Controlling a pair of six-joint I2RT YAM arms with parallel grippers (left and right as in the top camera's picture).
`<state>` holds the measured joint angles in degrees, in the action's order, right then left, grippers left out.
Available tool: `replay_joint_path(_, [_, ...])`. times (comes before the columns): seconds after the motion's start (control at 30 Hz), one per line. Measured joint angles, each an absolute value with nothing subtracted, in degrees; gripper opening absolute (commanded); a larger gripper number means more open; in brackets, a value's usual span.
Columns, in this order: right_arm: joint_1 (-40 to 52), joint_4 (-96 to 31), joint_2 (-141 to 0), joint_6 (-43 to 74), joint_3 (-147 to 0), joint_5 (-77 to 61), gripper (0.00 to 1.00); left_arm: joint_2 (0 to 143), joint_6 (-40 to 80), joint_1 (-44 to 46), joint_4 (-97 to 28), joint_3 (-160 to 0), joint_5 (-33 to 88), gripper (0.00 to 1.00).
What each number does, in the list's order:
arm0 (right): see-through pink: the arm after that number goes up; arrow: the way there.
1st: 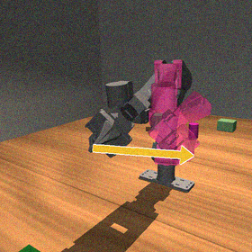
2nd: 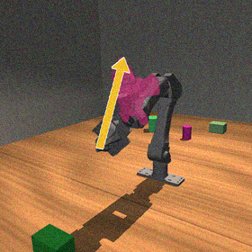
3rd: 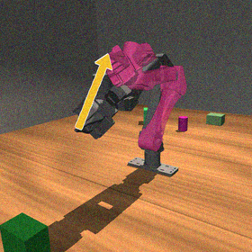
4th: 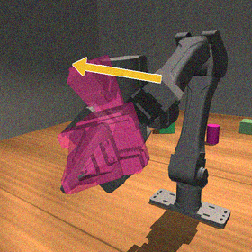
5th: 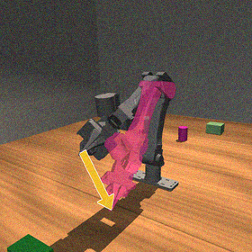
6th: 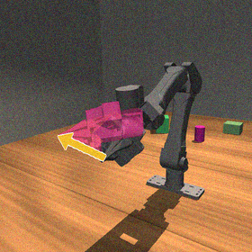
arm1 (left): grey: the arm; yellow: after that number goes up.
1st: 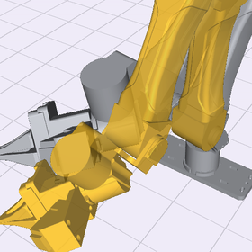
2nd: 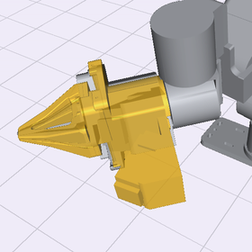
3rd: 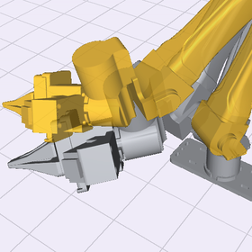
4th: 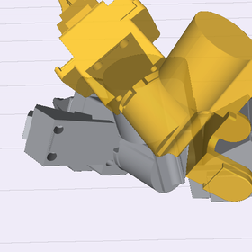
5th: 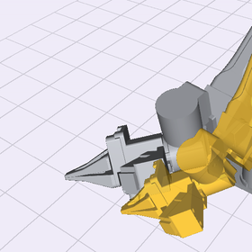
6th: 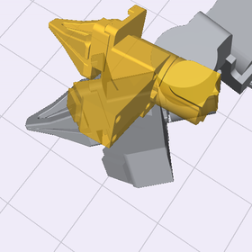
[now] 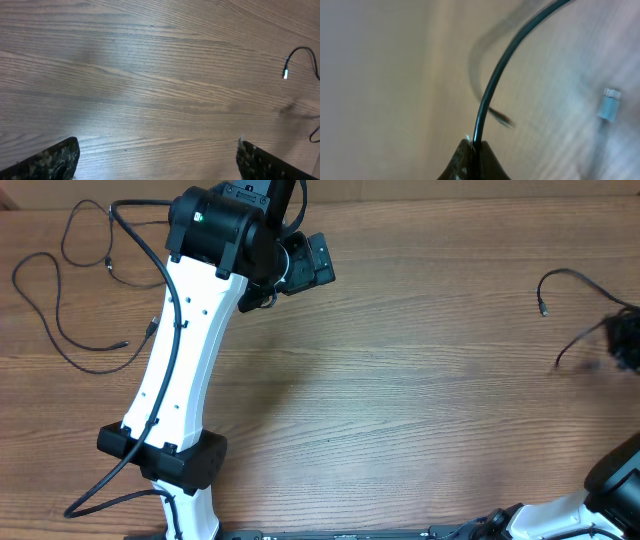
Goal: Untangle cables
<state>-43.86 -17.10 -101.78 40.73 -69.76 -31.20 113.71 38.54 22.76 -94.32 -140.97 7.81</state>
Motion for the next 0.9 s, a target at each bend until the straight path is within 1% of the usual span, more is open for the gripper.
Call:
replay_joint_path(0.1, [-43.8, -6.9, -101.8, 45.5, -70.0, -33.2, 0.04, 113.7, 38.5, 22.8, -94.2, -141.0, 7.8, 1.00])
replay_joint_path(0.17, [-43.2, -3.7, -101.8, 47.9, -70.1, -32.0, 0.04, 113.7, 38.5, 22.8, -94.1, -141.0, 7.8, 1.00])
replay_joint_path(0.2, [-42.4, -3.6, -101.8, 49.1, -70.1, -30.3, 0.09, 113.7, 38.5, 22.8, -94.0, -141.0, 7.8, 1.00])
replay_joint_path(0.23, [-41.8, -3.7, -101.8, 49.6, -70.1, -28.6, 0.25, 113.7, 38.5, 22.8, -94.0, -141.0, 7.8, 1.00])
replay_joint_path(0.27, [-41.2, -3.9, -101.8, 49.9, -70.1, -26.8, 0.59, 113.7, 38.5, 22.8, -94.0, -141.0, 7.8, 1.00])
replay_joint_path(0.3, [-40.3, -4.4, -101.8, 50.2, -70.1, -23.6, 0.88, 113.7, 38.5, 22.8, -93.9, -141.0, 7.8, 1.00])
replay_joint_path(0.33, [-39.9, -4.6, -101.8, 50.2, -70.1, -22.3, 1.00, 113.7, 38.5, 22.8, -93.9, -141.0, 7.8, 0.99])
replay_joint_path(0.53, [-38.9, -10.6, -101.9, 44.5, -70.1, -14.5, 1.00, 113.7, 38.5, 22.8, -93.9, -141.0, 7.8, 1.00])
replay_joint_path(0.67, [-39.3, -18.0, -102.0, 42.2, -70.1, -7.9, 1.00, 113.7, 38.5, 22.8, -94.0, -141.0, 7.8, 1.00])
replay_joint_path(0.9, [-39.8, -25.2, -102.2, 41.1, -70.1, -4.0, 1.00, 113.7, 38.5, 22.8, -94.6, -141.0, 7.8, 1.00])
